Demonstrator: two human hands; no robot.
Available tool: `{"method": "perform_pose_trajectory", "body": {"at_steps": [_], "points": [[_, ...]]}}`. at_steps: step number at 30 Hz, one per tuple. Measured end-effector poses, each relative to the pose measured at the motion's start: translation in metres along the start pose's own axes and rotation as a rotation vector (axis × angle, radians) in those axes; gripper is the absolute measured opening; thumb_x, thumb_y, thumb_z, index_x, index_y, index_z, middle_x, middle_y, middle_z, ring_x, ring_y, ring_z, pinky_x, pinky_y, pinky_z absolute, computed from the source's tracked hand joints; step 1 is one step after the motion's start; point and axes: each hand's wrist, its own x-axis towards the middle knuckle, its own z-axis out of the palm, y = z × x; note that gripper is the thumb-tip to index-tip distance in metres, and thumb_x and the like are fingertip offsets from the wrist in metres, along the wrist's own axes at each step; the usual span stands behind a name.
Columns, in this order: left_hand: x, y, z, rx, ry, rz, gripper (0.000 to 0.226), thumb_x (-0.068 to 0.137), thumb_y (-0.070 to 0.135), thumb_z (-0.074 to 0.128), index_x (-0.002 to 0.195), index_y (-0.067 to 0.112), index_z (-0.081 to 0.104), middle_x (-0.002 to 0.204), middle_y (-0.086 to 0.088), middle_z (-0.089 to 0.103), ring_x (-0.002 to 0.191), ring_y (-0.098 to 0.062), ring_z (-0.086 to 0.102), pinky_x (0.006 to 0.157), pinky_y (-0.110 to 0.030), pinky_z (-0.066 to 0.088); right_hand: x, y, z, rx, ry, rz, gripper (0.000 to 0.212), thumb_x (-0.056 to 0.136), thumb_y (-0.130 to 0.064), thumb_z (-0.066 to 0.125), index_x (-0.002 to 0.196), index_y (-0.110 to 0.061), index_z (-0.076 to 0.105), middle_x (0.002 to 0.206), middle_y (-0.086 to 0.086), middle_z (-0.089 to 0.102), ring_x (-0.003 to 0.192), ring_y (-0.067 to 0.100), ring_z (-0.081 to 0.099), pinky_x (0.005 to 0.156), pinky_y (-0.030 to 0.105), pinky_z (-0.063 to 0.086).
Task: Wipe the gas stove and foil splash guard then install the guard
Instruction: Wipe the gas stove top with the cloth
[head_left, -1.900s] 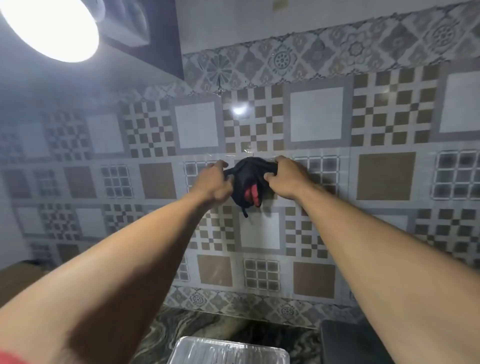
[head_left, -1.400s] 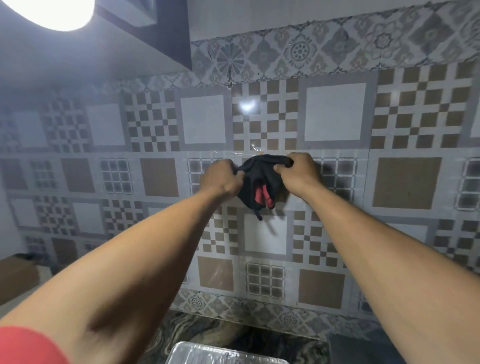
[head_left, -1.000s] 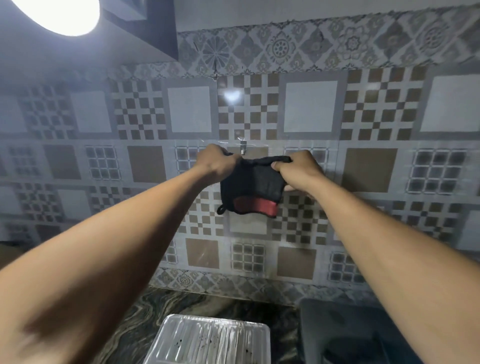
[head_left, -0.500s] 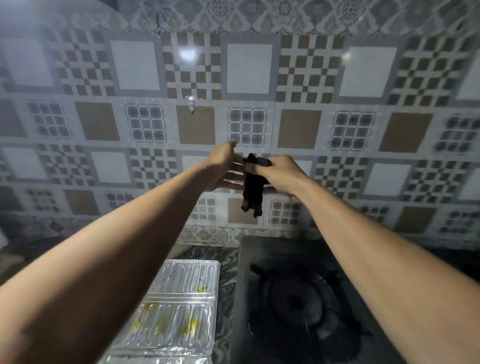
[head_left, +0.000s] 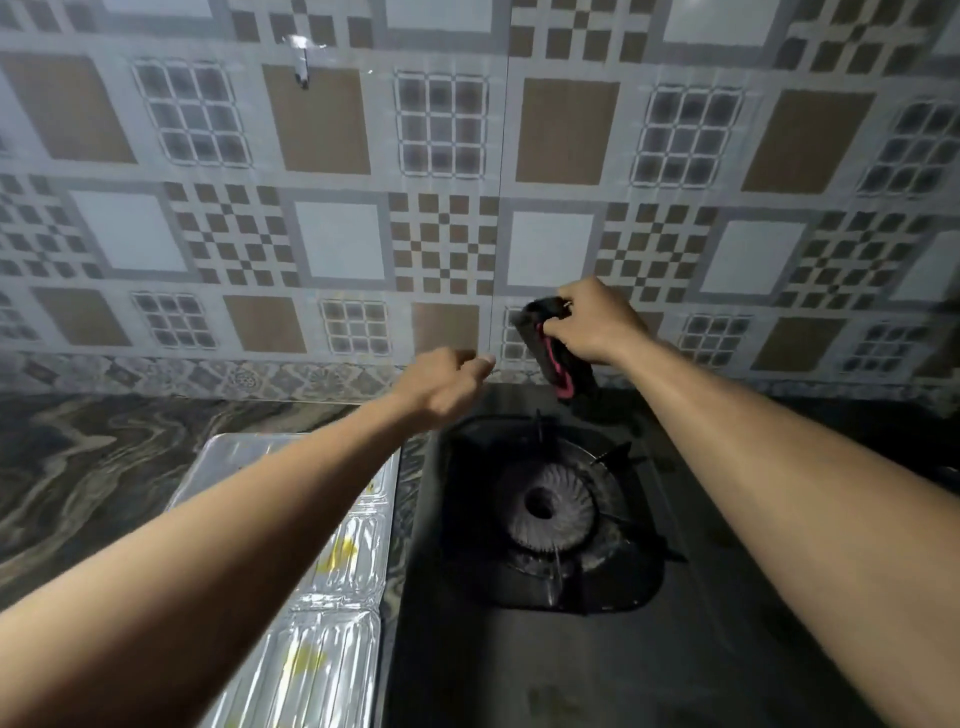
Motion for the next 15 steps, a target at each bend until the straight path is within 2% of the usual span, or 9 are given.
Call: {"method": "perform_pose_trajectory", "body": {"at_steps": [1, 3, 6, 8, 10, 12, 15], "points": [[-0.010, -0.005, 0.012, 0.073, -0.023, 0.031, 0.061, 0.101, 0.054, 0.032, 0.135, 0.010, 0.057, 0.142, -0.017, 0.055, 0.134, -0.034, 0.047, 0.106, -0.042, 0.039, 0.001, 0.005, 0.001, -0.086, -0.003, -0.032, 0.008, 0.085, -0.017, 0.064, 0.085, -0.011, 0.069, 0.080, 0.008, 0.069, 0.076, 0.027, 0.064, 0.064, 0.033, 0.050], [-0.033, -0.009, 0.034, 0.195, -0.069, 0.085, 0.074, 0.098, 0.060, 0.026, 0.153, 0.011, 0.031, 0.162, -0.012, 0.026, 0.151, -0.028, 0.018, 0.120, -0.047, 0.018, 0.003, 0.011, 0.005, -0.224, -0.015, -0.103, 0.010, 0.085, -0.016, 0.063, 0.091, -0.009, 0.068, 0.088, 0.011, 0.068, 0.081, 0.030, 0.063, 0.069, 0.037, 0.054], [-0.066, -0.013, 0.059, 0.286, -0.159, 0.084, 0.090, 0.090, 0.074, 0.018, 0.159, 0.018, 0.006, 0.166, -0.002, -0.005, 0.152, -0.020, -0.012, 0.122, -0.050, -0.004, 0.005, 0.015, 0.018, -0.311, -0.071, -0.197, 0.003, 0.086, -0.014, 0.060, 0.084, -0.012, 0.061, 0.094, 0.012, 0.066, 0.089, 0.034, 0.062, 0.072, 0.039, 0.053], [-0.079, -0.015, 0.070, 0.354, -0.176, 0.088, 0.095, 0.085, 0.078, 0.014, 0.158, 0.019, -0.001, 0.165, -0.002, -0.013, 0.150, -0.019, -0.019, 0.122, -0.051, -0.006, 0.007, 0.018, 0.032, -0.312, -0.107, -0.238, 0.010, 0.085, -0.013, 0.059, 0.092, -0.009, 0.065, 0.105, 0.014, 0.068, 0.097, 0.034, 0.063, 0.080, 0.042, 0.054], [-0.082, -0.016, 0.076, 0.409, -0.148, 0.084, 0.098, 0.083, 0.079, 0.009, 0.158, 0.018, -0.005, 0.164, -0.003, -0.016, 0.150, -0.019, -0.021, 0.122, -0.051, -0.004, 0.009, 0.018, 0.046, -0.269, -0.127, -0.267, 0.018, 0.086, -0.017, 0.060, 0.100, -0.012, 0.069, 0.108, 0.013, 0.070, 0.101, 0.034, 0.063, 0.080, 0.039, 0.053], [-0.082, -0.015, 0.080, 0.433, -0.124, 0.074, 0.098, 0.082, 0.078, 0.004, 0.158, 0.017, -0.007, 0.164, -0.005, -0.017, 0.150, -0.020, -0.021, 0.122, -0.051, -0.003, 0.012, 0.018, 0.061, -0.211, -0.157, -0.318, 0.018, 0.087, -0.025, 0.065, 0.101, -0.017, 0.073, 0.105, 0.010, 0.072, 0.099, 0.031, 0.065, 0.076, 0.033, 0.050], [-0.082, -0.015, 0.083, 0.434, -0.104, 0.065, 0.095, 0.084, 0.074, -0.001, 0.158, 0.015, -0.006, 0.164, -0.006, -0.016, 0.150, -0.020, -0.020, 0.122, -0.050, -0.004, 0.018, 0.016, 0.082, -0.108, -0.305, -0.353, 0.028, 0.086, -0.041, 0.070, 0.107, -0.024, 0.076, 0.113, 0.002, 0.074, 0.104, 0.021, 0.066, 0.086, 0.030, 0.050]]}}
